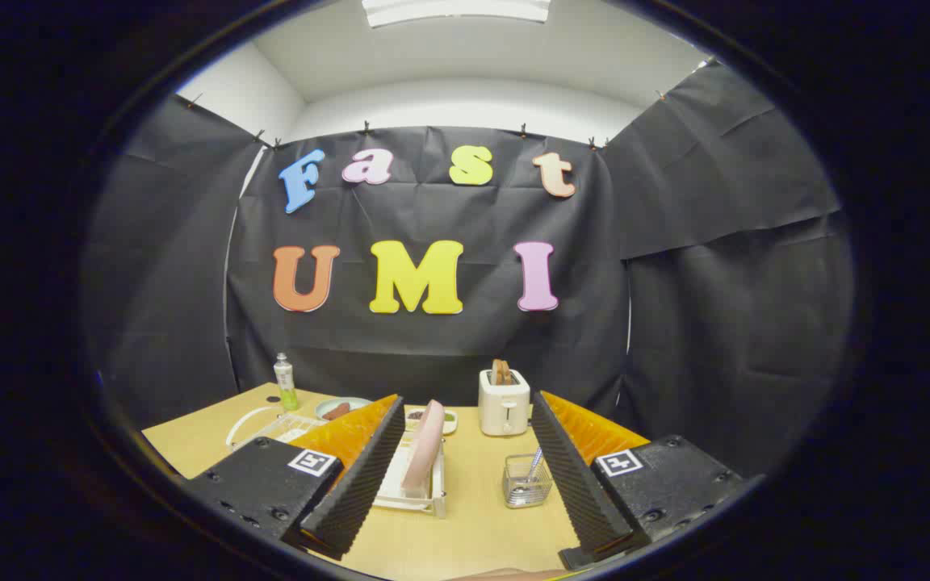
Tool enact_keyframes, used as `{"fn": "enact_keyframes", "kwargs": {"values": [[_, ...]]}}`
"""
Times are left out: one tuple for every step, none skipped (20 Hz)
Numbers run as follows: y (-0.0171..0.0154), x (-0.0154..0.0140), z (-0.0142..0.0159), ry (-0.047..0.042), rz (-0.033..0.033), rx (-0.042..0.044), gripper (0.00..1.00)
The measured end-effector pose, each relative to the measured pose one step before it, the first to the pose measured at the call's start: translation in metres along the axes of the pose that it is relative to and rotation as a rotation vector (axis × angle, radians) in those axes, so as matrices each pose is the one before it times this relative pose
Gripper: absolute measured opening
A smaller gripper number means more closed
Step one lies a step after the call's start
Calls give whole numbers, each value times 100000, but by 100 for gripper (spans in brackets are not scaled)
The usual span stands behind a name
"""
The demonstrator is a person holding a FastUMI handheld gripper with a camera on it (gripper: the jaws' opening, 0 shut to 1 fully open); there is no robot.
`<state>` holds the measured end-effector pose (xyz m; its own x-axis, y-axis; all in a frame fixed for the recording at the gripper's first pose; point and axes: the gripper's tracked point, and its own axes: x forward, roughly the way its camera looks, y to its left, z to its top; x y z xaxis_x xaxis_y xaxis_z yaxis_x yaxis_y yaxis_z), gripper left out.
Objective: Take the plate from the dish rack, then take the spoon from the basket and place it into the plate.
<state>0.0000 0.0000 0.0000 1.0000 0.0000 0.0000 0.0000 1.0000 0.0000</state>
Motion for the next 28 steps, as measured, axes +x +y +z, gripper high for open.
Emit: {"fn": "enact_keyframes", "kwargs": {"values": [[-166,67,17,-32,-119,611,100],[-97,1,20,395,-152,269,100],[-162,86,-295,362,-447,137,100],[-142,73,-52,319,-385,38,100],[-40,99,-170,498,-219,-129,100],[-105,12,-76,388,-343,25,100],[-36,116,-181,392,9,162,100],[73,40,-59,341,316,388,100],[98,83,-147,300,-23,346,100],[16,121,-236,594,109,72,100],[84,124,-120,366,136,77,100],[64,132,-134,580,30,-409,100],[34,164,-51,413,-131,-404,100],[64,69,-12,101,150,-251,100],[55,192,83,269,-69,-707,100],[83,359,36,112,199,-1260,100],[32,307,106,470,67,-1294,100],[73,444,-61,1270,95,-618,100],[294,490,20,1754,774,-336,100],[277,588,-55,2608,488,-203,100],[238,686,207,2557,275,-21,100],[194,672,232,2571,-19,129,100],[212,915,127,3606,-29,-114,100],[123,861,260,3271,-955,348,100],[102,953,435,2792,-934,323,100],[93,944,291,3402,-2045,-418,100],[124,989,498,2806,-1736,-1481,98],[228,826,497,2489,-1820,-1449,98]]}}
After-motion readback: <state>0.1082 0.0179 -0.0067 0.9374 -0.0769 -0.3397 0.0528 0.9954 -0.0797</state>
